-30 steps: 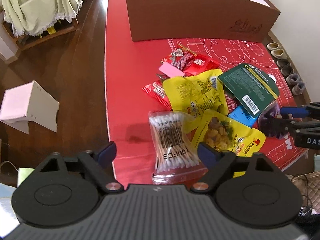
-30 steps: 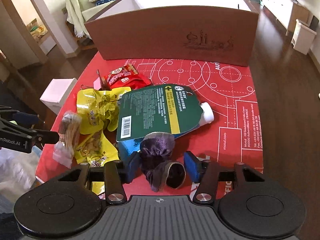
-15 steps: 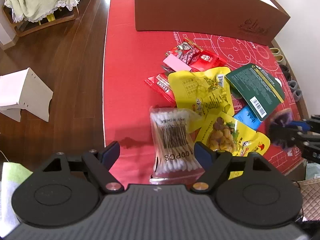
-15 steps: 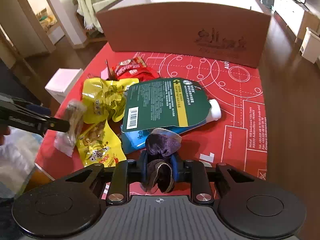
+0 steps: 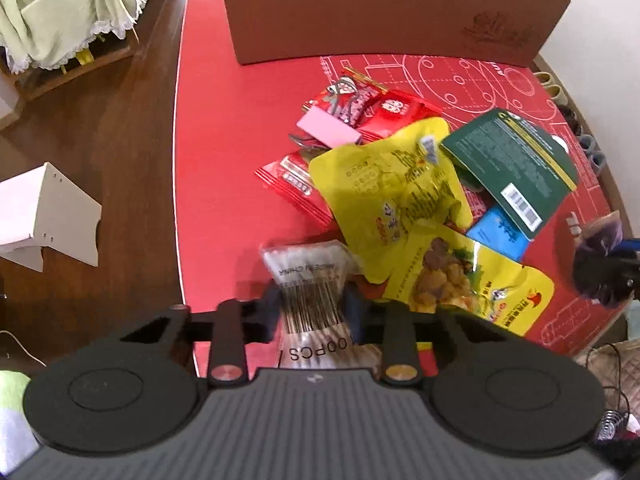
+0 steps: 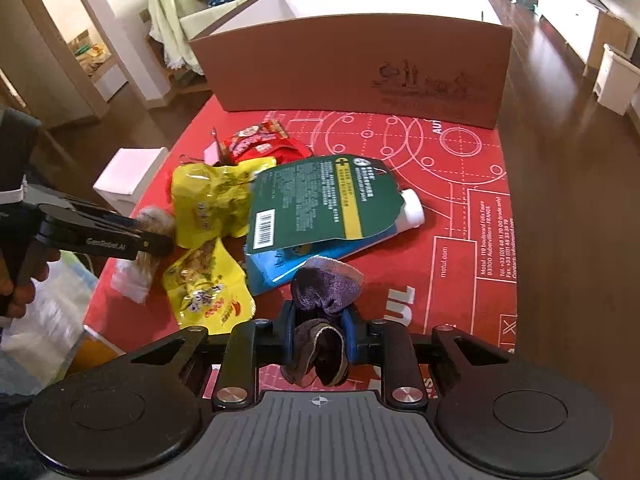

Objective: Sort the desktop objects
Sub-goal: 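Grasp the cotton swab bag with left tool while right tool grasps the purple scrunchie, then carry the swab bag with left tool while right tool carries the scrunchie into the box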

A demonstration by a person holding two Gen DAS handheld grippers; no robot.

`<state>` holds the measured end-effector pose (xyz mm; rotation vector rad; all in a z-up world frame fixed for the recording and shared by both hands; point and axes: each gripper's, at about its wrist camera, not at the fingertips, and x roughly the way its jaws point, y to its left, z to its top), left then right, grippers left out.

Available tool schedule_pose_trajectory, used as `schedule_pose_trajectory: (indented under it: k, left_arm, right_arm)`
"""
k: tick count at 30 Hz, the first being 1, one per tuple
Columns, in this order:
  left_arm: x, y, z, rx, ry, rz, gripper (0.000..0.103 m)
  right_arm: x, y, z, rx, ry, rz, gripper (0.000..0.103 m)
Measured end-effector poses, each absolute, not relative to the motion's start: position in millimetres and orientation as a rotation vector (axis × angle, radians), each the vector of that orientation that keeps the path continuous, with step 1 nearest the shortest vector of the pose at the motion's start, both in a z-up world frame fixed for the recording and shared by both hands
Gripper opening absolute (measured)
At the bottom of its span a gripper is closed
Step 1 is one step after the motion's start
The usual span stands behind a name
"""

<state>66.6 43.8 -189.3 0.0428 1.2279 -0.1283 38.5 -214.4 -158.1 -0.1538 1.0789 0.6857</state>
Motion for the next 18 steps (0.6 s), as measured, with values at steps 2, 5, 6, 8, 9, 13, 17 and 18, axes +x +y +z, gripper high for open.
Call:
schedule_pose_trajectory:
  k: [2,5,6,8,9,13,17,18]
  left_arm:
    - [62,42,-188,0.057,1.236,-0.127,0.023]
    - [56,42,-181,0.063,1.242,-0.125,0.023]
    - [54,42,-177,0.059,1.24,-0.123,0.023]
    - [52,42,-164,0.052,1.223,-0.122,0.023]
    - [52,42,-157,0.049,1.214,-0.121,0.023]
    - [52,38,-123,0.026,1.16,-0.132,0.023]
    - [57,26,-94,0.029,1.113,-0.143,0.023]
    - [59,23,-88,0.028,1.104,-0.145,0.023]
  right_arm:
    - [39,-216,-153,-0.146,1.073,0.702,0.023]
    - [40,-220,-146,-0.131,1.061,0.727,0.023]
    - [40,-222,-143,-0.126,1.055,0.735,0.023]
    - [41,-225,-136,-0.114,1.042,0.75,0.023]
    - [42,-226,-133,-0.108,1.037,0.756,0.023]
    - [47,-230,-120,-0.087,1.017,0.78,0.023]
    - [55,-229,-106,-0.066,1.001,0.805,0.023]
    - [57,-229,-103,-0.061,0.998,0.811,0.023]
